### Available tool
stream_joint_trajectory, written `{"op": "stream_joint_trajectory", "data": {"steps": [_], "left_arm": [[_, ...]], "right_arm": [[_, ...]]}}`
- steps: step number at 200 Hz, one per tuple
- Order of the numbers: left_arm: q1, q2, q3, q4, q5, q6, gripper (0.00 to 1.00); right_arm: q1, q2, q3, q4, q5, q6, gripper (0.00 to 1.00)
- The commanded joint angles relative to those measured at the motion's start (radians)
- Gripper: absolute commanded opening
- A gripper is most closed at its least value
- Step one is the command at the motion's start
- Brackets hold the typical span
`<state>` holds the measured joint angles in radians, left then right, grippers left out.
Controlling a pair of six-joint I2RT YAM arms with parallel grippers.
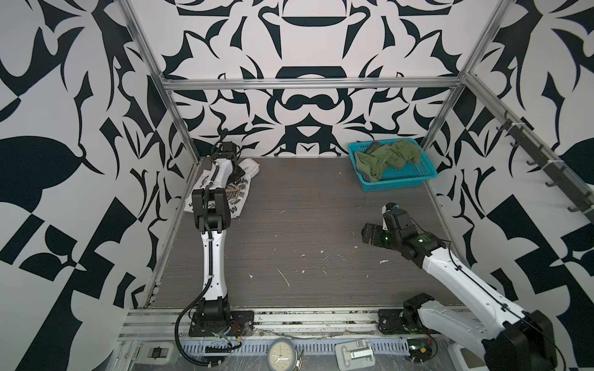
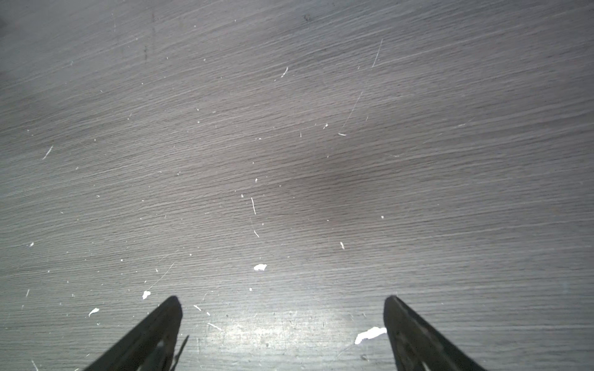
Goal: Fold and stack the tank tops
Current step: 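Release the folded bundle beside the box while the right gripper reaches the basket, then grasp the green tank top in the teal basket with the right gripper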
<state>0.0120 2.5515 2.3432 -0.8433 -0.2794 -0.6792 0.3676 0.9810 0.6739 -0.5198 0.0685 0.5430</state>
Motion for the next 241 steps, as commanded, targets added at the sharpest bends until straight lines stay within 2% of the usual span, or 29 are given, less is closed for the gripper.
{"op": "stream_joint_trajectory", "data": {"steps": [1,47,67,91,132,154,168,196,241], "left_arm": [[0.000,-0.016,0.034,-0.037,0.027,0.036,0.82],[-0.005,-0.187,0.011,-0.091,0.066,0.031,0.86],[-0.016,-0.325,-0.057,-0.127,0.101,0.043,0.89],[-0.040,-0.559,-0.303,-0.086,0.133,0.042,0.91],[-0.059,-1.049,-0.975,0.243,0.246,0.024,0.95],[-0.016,-1.267,-1.263,0.363,0.299,0.029,1.00],[0.014,-1.406,-1.368,0.379,0.329,0.037,1.00],[0.020,-1.583,-1.517,0.413,0.361,0.041,1.00],[0.020,-1.678,-1.645,0.466,0.448,0.020,0.99]], "right_arm": [[-0.004,-0.016,0.002,-0.010,0.027,-0.015,1.00],[-0.005,0.018,0.069,-0.010,0.035,-0.046,1.00],[-0.016,0.056,0.140,-0.014,0.052,-0.087,0.99],[-0.057,0.167,0.299,-0.049,0.080,-0.122,0.99],[-0.167,0.441,0.650,-0.061,0.091,-0.159,0.99],[-0.224,0.588,0.809,-0.044,0.051,-0.139,0.99],[-0.255,0.685,0.895,-0.017,0.051,-0.120,0.98],[-0.318,0.910,1.115,-0.043,0.035,-0.077,0.97],[-0.373,1.203,1.412,-0.068,0.054,-0.028,0.96]]}}
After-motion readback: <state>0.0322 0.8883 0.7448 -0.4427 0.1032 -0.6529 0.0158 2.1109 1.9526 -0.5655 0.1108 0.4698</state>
